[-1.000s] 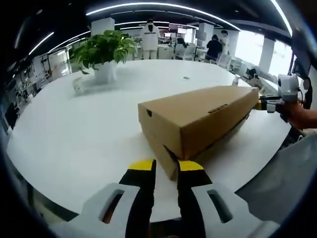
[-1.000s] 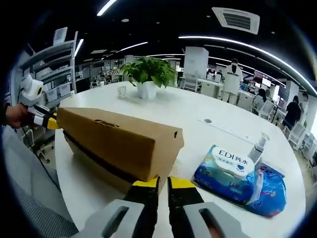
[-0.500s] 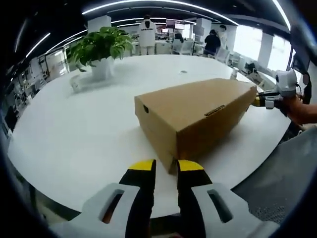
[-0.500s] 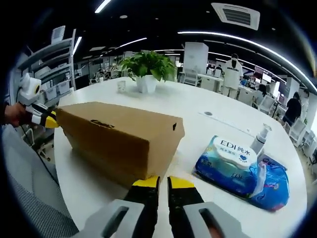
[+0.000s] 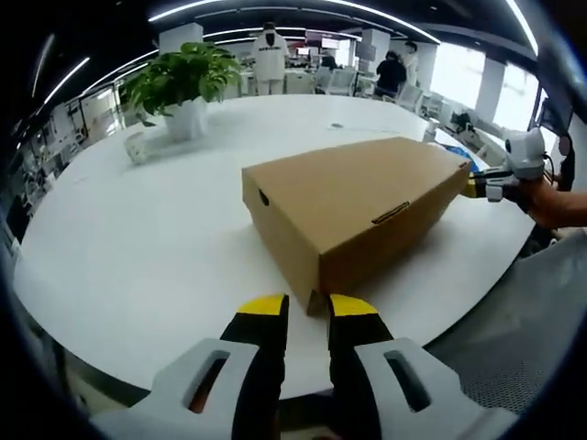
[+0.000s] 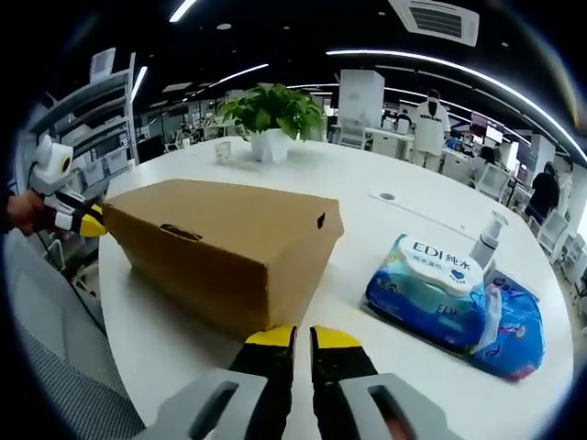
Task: Operate the shoe box by opening the lid, removing the specified soft item, and placing it in the target area until the item is outside and the box remains undamaged.
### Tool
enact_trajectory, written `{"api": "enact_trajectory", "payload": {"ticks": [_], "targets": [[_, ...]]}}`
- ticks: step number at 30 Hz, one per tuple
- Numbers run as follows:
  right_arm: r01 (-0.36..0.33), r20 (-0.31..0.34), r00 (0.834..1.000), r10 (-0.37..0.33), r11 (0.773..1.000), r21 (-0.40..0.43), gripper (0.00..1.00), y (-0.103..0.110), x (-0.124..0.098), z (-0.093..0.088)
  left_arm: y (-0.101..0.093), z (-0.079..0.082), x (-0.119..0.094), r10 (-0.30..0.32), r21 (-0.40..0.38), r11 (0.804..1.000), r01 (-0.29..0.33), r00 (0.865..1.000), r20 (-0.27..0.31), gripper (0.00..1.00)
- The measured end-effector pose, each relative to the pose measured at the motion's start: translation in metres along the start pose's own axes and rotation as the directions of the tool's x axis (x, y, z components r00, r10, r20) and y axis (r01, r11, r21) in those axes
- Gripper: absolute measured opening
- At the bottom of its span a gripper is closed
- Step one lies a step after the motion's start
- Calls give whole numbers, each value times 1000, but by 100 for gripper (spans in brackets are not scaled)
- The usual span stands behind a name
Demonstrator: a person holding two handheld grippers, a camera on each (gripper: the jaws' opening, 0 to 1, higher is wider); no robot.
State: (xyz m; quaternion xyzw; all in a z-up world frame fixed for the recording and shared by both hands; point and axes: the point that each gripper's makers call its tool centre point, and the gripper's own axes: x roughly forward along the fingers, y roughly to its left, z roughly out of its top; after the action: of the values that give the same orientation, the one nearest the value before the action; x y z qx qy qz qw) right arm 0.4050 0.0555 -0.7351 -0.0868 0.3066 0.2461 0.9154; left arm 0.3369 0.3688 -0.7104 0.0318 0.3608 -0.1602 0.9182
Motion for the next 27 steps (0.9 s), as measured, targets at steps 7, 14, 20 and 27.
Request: {"api": "enact_trajectory", "payload": {"ticks": [7,14,20,27], "targets": [[-5,-15,1000,5,1000,1,3,0,-2,-6,2,-4,-2,-3,-3,1000,3,1000,-11,15],[12,15,1000,-12,999,32,8,-16,-16,5,17,-6,-13,15,-72,997,-15,1000,4,18],[-5,86,996,-5,994,113,19,-30,-28,34,38,16,-28,47,-233,972,-26,995,84,25],[-139,189,978,93,959,248,33,-16,-28,70,30,49,-36,20,-332,943,33,988,155,36]]}}
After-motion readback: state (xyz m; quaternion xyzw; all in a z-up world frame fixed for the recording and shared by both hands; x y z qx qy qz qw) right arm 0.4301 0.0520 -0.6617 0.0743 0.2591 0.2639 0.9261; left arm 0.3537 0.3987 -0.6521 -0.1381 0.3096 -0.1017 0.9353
